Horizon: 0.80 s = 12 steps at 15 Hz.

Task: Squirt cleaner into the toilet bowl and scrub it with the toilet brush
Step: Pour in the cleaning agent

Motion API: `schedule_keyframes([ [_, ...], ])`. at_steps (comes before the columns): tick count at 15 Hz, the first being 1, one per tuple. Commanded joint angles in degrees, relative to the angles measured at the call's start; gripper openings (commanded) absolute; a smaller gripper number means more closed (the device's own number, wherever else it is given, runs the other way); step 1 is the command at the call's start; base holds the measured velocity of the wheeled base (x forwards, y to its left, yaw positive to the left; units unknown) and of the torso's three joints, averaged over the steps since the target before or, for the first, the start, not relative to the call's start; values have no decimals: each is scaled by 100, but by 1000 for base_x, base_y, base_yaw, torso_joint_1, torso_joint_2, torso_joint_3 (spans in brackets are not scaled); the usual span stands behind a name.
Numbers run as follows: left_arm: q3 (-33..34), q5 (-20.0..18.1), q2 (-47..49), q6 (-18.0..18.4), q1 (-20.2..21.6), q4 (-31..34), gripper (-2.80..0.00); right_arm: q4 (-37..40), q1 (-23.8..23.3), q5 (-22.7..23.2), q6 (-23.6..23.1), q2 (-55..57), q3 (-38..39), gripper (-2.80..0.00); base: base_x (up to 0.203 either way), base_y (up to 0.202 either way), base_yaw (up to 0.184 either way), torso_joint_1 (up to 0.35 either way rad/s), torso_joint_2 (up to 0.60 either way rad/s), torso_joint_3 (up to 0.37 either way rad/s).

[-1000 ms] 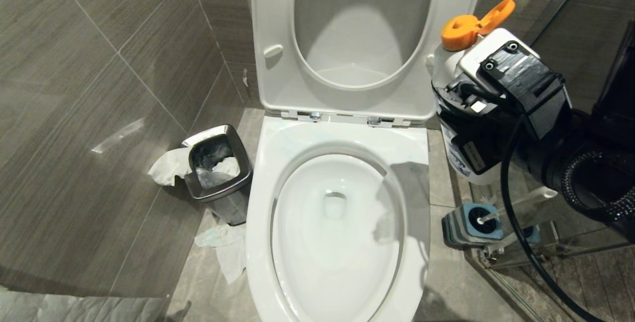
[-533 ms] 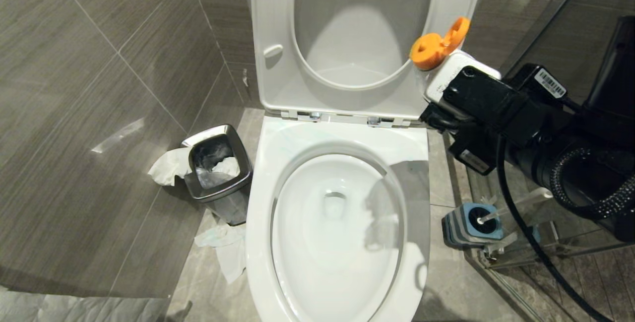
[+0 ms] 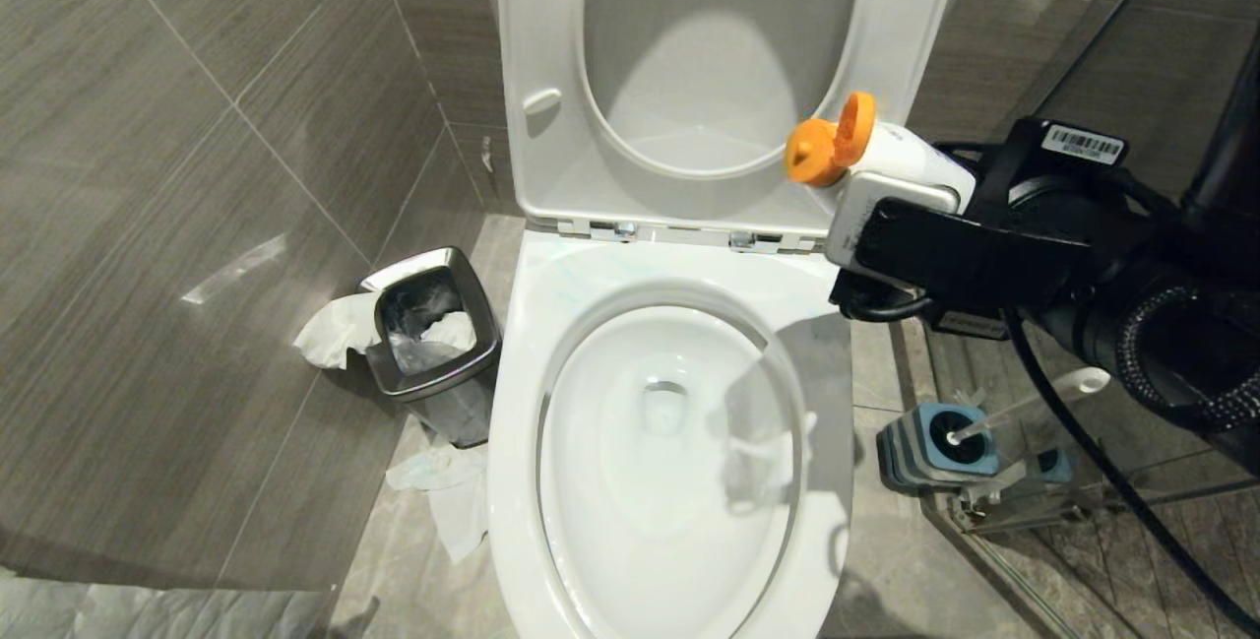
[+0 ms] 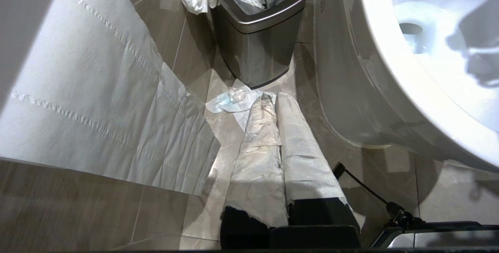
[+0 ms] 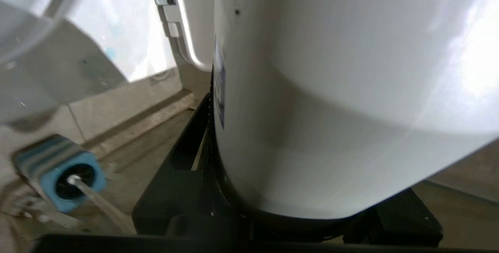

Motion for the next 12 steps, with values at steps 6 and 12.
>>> schedule_keyframes([
  [6, 9, 0, 0, 6, 0, 2, -280, -26, 2, -58, -1553, 117, -75, -280, 0, 0, 0, 0, 0, 0],
  [12, 9, 0, 0, 6, 0, 2, -280, -44, 28, -62, -2752, 218, -290, -280, 0, 0, 0, 0, 0, 0],
])
